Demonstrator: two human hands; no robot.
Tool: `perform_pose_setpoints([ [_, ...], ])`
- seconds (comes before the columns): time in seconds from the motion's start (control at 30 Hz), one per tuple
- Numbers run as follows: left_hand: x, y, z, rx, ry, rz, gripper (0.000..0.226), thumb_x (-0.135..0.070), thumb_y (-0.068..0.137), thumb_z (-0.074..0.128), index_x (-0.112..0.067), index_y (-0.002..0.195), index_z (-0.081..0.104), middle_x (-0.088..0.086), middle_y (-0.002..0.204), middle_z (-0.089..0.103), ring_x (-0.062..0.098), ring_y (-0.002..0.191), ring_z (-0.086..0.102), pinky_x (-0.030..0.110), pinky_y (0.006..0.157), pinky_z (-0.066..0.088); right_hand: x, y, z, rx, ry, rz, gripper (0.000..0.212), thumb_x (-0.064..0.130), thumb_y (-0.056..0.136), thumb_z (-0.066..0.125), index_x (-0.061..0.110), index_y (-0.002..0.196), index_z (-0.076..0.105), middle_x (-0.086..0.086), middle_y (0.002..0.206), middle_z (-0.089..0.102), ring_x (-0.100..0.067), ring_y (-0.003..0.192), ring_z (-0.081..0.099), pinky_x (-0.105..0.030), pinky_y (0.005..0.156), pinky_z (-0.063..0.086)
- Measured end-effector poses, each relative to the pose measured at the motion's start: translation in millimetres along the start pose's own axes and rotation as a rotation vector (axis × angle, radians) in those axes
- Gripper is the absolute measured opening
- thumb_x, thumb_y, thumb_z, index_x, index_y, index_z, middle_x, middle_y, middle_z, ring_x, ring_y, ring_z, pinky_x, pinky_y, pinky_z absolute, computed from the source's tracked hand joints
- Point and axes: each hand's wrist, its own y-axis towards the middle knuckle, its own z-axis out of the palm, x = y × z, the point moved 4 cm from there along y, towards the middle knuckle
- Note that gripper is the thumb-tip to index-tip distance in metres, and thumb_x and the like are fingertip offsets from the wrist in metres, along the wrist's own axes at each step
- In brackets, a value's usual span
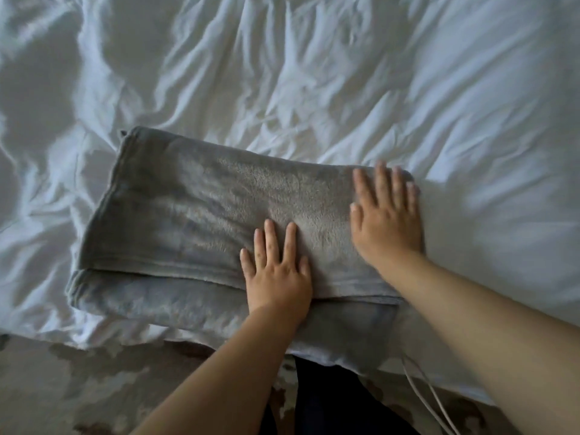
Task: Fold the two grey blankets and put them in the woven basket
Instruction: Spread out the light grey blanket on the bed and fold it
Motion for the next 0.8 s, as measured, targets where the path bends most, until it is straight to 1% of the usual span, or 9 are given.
perform_pose_setpoints([
  [0.1,6,-1,16,0.076,0.05,-0.029,0.06,-0.049,0.096,0.01,-0.038,0.14,-0.029,-0.001,0.155,-0.03,0.019,0.143,-0.026,0.043,0.111,-0.02,-68,-14,15,0.159,0.005,0.317,0.064,0.05,0.098,0.025,0.023,0.154,0.008,-0.011,0.161,0.006,-0.029,0.148,0.003,-0.049,0.117,0.002],
  [0.17,5,5,10,0.144,0.079,-0.036,0.062,-0.048,0.097,0.013,-0.036,0.144,-0.025,0.0,0.156,-0.029,0.02,0.144,-0.024,0.045,0.113,-0.016,-83,-31,15,0.201,0.062,0.371,0.068,0.049,0.098,0.03,0.01,0.152,0.019,-0.014,0.159,0.017,-0.029,0.147,0.012,-0.043,0.119,0.01],
  [0.23,-1,8,-1,0.199,0.114,-0.037,0.063,-0.046,0.099,0.017,-0.033,0.147,-0.021,0.003,0.157,-0.027,0.023,0.145,-0.021,0.048,0.115,-0.01,-80,-42,9,0.138,0.183,0.384,0.061,0.042,0.097,0.043,0.001,0.142,0.038,-0.021,0.149,0.036,-0.034,0.138,0.031,-0.041,0.113,0.023],
  [0.3,-12,3,-14,0.218,0.109,-0.038,0.064,-0.039,0.1,0.025,-0.029,0.151,-0.012,0.007,0.158,-0.022,0.026,0.146,-0.017,0.049,0.116,-0.005,-73,-45,-2,0.053,0.452,0.549,0.047,0.037,0.091,0.055,0.002,0.124,0.056,-0.022,0.126,0.055,-0.037,0.116,0.05,-0.04,0.095,0.04],
  [0.37,-23,-7,-27,0.21,0.047,-0.021,0.065,-0.025,0.097,0.034,-0.029,0.152,0.0,0.011,0.159,-0.017,0.028,0.146,-0.015,0.048,0.117,-0.003,-62,-48,-9,0.066,0.823,0.782,0.035,0.036,0.086,0.061,0.008,0.107,0.061,-0.016,0.108,0.064,-0.033,0.096,0.058,-0.034,0.076,0.043],
  [0.47,-38,-22,-38,0.169,-0.123,0.148,0.061,-0.013,0.092,0.038,-0.027,0.149,0.026,0.006,0.16,0.007,0.022,0.147,0.004,0.038,0.119,0.009,-50,-55,-8,0.202,1.217,0.988,0.031,0.029,0.08,0.069,0.006,0.1,0.064,-0.017,0.097,0.069,-0.034,0.087,0.065,-0.04,0.073,0.051],
  [0.57,-44,-36,-34,0.214,-0.213,0.308,0.055,-0.009,0.09,0.04,-0.023,0.143,0.042,-0.002,0.151,0.035,0.017,0.139,0.03,0.025,0.113,0.023,-45,-64,1,0.326,1.449,1.008,0.041,0.018,0.077,0.073,0.001,0.113,0.061,-0.022,0.104,0.069,-0.037,0.092,0.068,-0.042,0.076,0.056],
  [0.7,-31,-42,-16,0.339,-0.161,0.328,0.058,-0.009,0.09,0.044,-0.025,0.145,0.038,-0.008,0.156,0.026,0.012,0.142,0.025,0.018,0.111,0.017,-39,-66,7,0.411,1.493,0.952,0.047,0.019,0.075,0.076,0.007,0.117,0.059,-0.016,0.106,0.069,-0.033,0.093,0.068,-0.043,0.084,0.056],
  [0.8,-30,-40,-16,0.351,-0.173,0.31,0.057,-0.011,0.091,0.045,-0.026,0.145,0.038,-0.009,0.156,0.024,0.011,0.142,0.024,0.014,0.109,0.015,-36,-73,8,0.581,1.517,0.929,0.034,0.024,0.079,0.071,0.009,0.109,0.068,-0.014,0.104,0.072,-0.03,0.095,0.069,-0.044,0.092,0.053],
])
